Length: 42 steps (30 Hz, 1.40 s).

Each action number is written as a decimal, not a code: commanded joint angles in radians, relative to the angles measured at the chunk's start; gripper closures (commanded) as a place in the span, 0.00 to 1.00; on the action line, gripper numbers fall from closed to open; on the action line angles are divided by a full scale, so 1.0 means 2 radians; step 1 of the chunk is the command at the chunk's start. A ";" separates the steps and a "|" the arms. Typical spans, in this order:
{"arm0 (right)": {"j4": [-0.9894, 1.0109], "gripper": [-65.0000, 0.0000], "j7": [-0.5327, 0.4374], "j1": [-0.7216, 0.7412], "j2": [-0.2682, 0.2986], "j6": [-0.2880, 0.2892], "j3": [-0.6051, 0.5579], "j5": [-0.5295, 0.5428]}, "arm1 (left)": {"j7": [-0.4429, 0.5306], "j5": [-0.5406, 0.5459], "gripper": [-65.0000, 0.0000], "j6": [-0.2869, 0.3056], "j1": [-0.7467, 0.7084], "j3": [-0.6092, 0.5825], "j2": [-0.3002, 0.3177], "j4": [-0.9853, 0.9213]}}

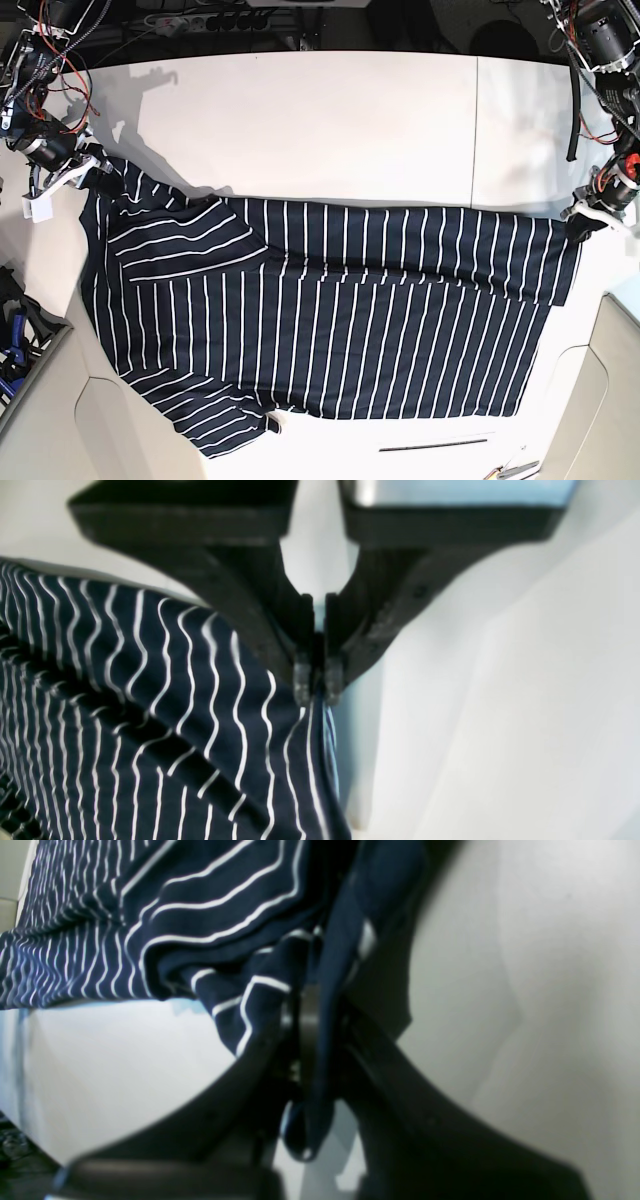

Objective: Fold the T-shirt properly
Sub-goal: 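Pull the folded edge with both grippers back toward the arms, flattening it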

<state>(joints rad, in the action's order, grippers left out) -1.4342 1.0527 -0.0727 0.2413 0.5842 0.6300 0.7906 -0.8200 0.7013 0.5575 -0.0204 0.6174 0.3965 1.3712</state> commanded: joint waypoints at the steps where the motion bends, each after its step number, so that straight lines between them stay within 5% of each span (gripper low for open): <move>1: -0.010 1.00 -0.003 0.004 0.011 0.004 0.003 0.022 | 0.004 0.006 1.00 0.002 0.000 0.004 0.011 0.015; 15: -0.012 1.00 0.054 -0.007 0.032 0.004 0.003 0.071 | -0.019 0.045 1.00 0.002 -0.100 0.056 0.017 0.099; 42: -0.144 1.00 0.056 -0.172 0.032 0.009 0.032 0.089 | -0.042 0.087 1.00 0.002 -0.246 0.058 0.016 0.190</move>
<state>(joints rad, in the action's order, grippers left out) -1.7031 1.1721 -0.4168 0.2878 0.5964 0.6857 0.9485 -0.9195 0.8558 0.5583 -0.5156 0.7261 0.4099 1.7306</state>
